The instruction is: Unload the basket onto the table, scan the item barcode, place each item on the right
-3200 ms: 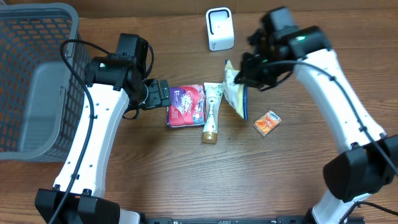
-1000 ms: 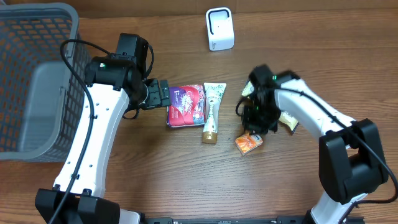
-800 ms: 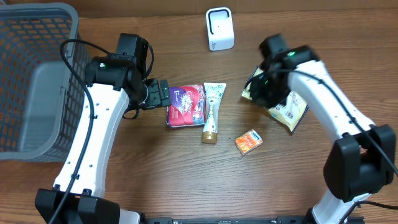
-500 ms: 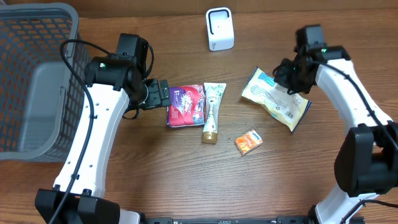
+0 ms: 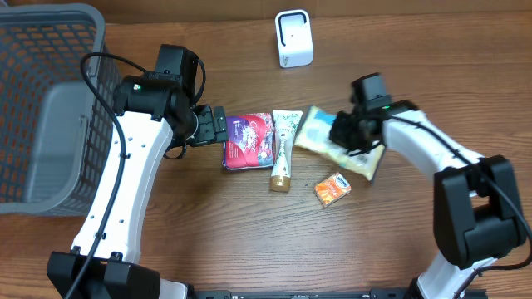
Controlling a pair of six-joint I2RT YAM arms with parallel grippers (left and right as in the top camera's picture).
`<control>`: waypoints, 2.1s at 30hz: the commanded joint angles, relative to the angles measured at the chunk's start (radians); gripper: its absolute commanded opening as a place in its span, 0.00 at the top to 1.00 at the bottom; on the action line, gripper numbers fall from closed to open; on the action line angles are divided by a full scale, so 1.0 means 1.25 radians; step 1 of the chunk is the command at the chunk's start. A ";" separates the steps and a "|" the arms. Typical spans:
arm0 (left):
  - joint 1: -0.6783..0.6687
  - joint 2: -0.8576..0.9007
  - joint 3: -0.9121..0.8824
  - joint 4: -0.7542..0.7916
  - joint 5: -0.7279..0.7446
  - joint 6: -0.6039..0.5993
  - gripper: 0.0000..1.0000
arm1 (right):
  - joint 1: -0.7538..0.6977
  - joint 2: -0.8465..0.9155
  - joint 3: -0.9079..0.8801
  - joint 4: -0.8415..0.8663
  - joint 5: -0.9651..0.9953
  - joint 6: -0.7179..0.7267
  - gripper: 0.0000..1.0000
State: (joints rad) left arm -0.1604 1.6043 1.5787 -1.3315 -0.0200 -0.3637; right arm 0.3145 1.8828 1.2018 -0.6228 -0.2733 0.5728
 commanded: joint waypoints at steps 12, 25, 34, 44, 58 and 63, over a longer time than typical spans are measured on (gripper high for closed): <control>-0.003 -0.001 0.005 0.001 -0.008 -0.008 0.00 | -0.044 -0.007 0.338 -0.457 0.003 -0.121 0.92; -0.003 -0.001 0.005 0.001 -0.008 -0.008 0.00 | 0.019 -0.005 -0.040 -0.155 0.066 -0.032 0.89; -0.003 -0.001 0.005 0.001 -0.008 -0.008 0.00 | -0.048 -0.005 0.016 -0.012 0.135 -0.081 0.92; -0.003 -0.001 0.005 0.001 -0.008 -0.008 0.00 | -0.090 -0.005 0.305 -0.302 0.035 -0.156 0.95; -0.003 -0.001 0.005 0.001 -0.008 -0.008 0.00 | 0.032 0.036 0.007 0.068 0.076 0.164 0.96; -0.003 -0.001 0.005 0.001 -0.008 -0.008 0.00 | 0.043 0.100 -0.004 0.112 0.026 0.186 0.96</control>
State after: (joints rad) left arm -0.1604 1.6047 1.5787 -1.3315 -0.0204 -0.3637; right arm 0.3592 1.9480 1.2167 -0.4995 -0.2199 0.7479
